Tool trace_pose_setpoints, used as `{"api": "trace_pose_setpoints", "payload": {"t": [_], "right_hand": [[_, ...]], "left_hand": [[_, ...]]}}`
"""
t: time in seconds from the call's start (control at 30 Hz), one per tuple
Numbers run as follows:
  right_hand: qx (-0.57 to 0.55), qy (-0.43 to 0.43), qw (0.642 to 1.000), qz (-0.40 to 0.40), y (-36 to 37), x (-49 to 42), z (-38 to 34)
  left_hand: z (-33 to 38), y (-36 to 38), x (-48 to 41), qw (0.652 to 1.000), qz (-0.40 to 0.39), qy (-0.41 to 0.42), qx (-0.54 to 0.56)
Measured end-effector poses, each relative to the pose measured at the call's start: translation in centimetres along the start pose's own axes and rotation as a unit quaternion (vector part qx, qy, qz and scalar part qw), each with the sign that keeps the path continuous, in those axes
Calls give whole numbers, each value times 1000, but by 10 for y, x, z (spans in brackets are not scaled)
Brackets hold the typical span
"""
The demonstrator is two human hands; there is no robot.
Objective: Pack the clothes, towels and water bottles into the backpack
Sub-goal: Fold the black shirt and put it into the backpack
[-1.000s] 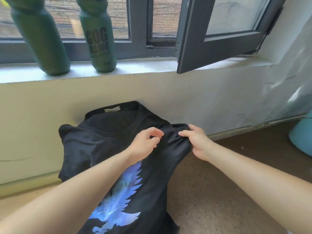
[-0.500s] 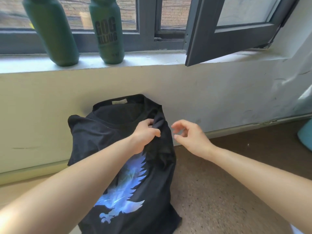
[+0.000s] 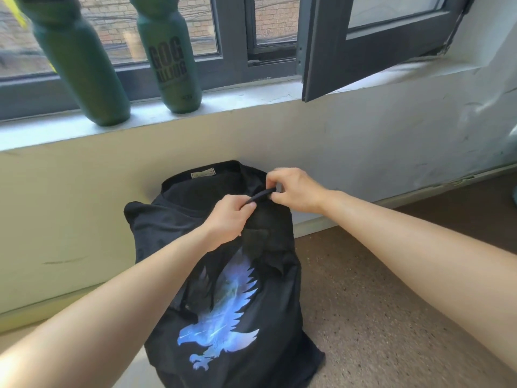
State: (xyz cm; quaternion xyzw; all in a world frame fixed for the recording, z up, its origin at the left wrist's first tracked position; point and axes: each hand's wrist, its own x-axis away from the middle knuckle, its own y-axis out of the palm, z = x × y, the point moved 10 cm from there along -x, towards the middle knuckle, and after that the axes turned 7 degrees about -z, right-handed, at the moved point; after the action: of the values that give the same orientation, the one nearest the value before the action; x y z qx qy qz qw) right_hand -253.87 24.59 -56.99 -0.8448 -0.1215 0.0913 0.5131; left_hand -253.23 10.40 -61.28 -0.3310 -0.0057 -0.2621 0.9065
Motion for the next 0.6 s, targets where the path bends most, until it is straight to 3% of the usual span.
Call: {"api": "trace_pose_setpoints", "payload": {"t": [0.1, 0.23, 0.43, 0.53, 0.6], "right_hand": [[7, 57, 996, 63, -16, 0, 13], [26, 107, 987, 118, -26, 2, 21], [-28, 163, 968, 187, -34, 7, 35], [-94, 208, 943, 241, -40, 17, 51], [-164, 218, 936, 222, -28, 16, 60]], "left_hand": [[9, -24, 8, 987, 48, 27, -149], [1, -36, 13, 954, 39, -17, -297], [1, -57, 18, 969, 115, -10, -220], [3, -72, 25, 946, 188, 3, -264], [2, -81, 32, 930, 225, 9, -290]]}}
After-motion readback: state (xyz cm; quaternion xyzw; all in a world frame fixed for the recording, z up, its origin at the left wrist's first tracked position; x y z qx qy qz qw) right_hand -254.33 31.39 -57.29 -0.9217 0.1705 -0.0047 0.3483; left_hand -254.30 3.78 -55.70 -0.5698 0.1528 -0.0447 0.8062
